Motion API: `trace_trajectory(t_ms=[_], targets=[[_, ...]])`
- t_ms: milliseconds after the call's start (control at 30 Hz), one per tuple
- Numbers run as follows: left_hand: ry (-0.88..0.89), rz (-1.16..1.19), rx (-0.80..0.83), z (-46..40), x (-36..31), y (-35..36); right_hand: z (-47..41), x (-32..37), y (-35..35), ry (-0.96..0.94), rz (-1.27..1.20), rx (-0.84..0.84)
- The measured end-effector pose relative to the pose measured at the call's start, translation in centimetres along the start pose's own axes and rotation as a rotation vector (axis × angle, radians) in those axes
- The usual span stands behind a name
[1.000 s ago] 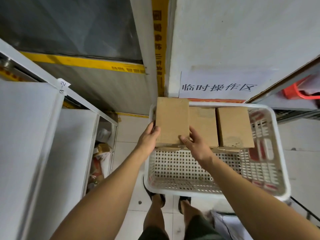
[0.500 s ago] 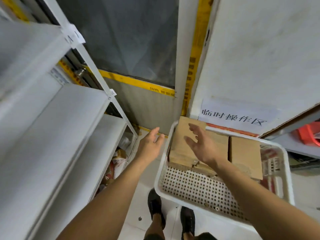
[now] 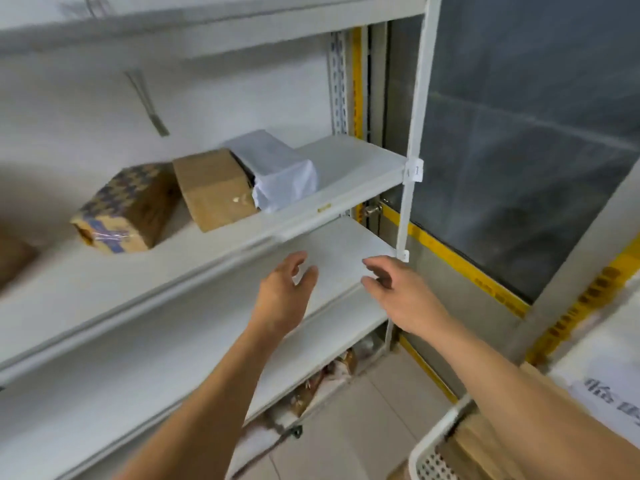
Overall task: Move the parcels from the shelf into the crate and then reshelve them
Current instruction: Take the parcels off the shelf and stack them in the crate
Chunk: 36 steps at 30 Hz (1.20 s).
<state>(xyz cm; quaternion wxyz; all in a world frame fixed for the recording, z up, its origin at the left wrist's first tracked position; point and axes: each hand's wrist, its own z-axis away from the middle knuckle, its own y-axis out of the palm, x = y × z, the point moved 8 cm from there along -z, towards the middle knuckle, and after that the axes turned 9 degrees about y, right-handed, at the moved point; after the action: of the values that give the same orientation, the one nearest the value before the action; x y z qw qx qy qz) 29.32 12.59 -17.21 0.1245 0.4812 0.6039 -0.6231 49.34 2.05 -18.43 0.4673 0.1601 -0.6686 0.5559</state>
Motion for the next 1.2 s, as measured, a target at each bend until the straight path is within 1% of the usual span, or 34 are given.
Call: trace_trajectory(t_ms=[100,233,333,500,633,733,867,933,1000,1067,1200], targets=[[0.026,0.025,-0.133,-0.9,1.3,-6.6,-2.5,7.3,3.5,-0.140,0.028,0.044],[0.049,0.019,-0.256,-3.1,4.2,-13.9,-5.9,15.2,8.0,-0.239,0.017,0.068],[0.050,-0.008,-0.307,-5.6,7.5,-17.9,-8.4,19.6,11.0,-0.274,0.002,0.065],[0.049,-0.037,-0.301,-10.8,10.9,-21.2,-12.1,24.3,14.1,-0.267,0.013,-0.022],[-0.051,0.069,-0.260,-14.6,12.3,-21.2,-15.9,25.8,15.3,-0.149,0.075,-0.085],[-0.136,0.203,-0.245,-16.5,13.3,-20.7,-18.6,26.0,16.2,-0.038,0.150,-0.045],[-0.264,0.309,-0.209,-18.1,15.1,-19.6,-21.6,25.4,17.2,0.046,0.177,-0.006],[-0.302,0.364,-0.173,-18.2,15.5,-18.9,-22.4,25.0,17.3,0.084,0.155,-0.002],[-0.293,0.386,-0.169,-18.2,15.6,-18.6,-22.8,24.6,17.3,0.099,0.130,0.000],[-0.278,0.420,-0.190,-18.2,15.6,-18.6,-22.7,24.4,17.1,0.109,0.039,0.012],[-0.239,0.462,-0.214,-17.9,15.7,-18.9,-21.4,24.0,16.8,0.072,-0.180,0.037]])
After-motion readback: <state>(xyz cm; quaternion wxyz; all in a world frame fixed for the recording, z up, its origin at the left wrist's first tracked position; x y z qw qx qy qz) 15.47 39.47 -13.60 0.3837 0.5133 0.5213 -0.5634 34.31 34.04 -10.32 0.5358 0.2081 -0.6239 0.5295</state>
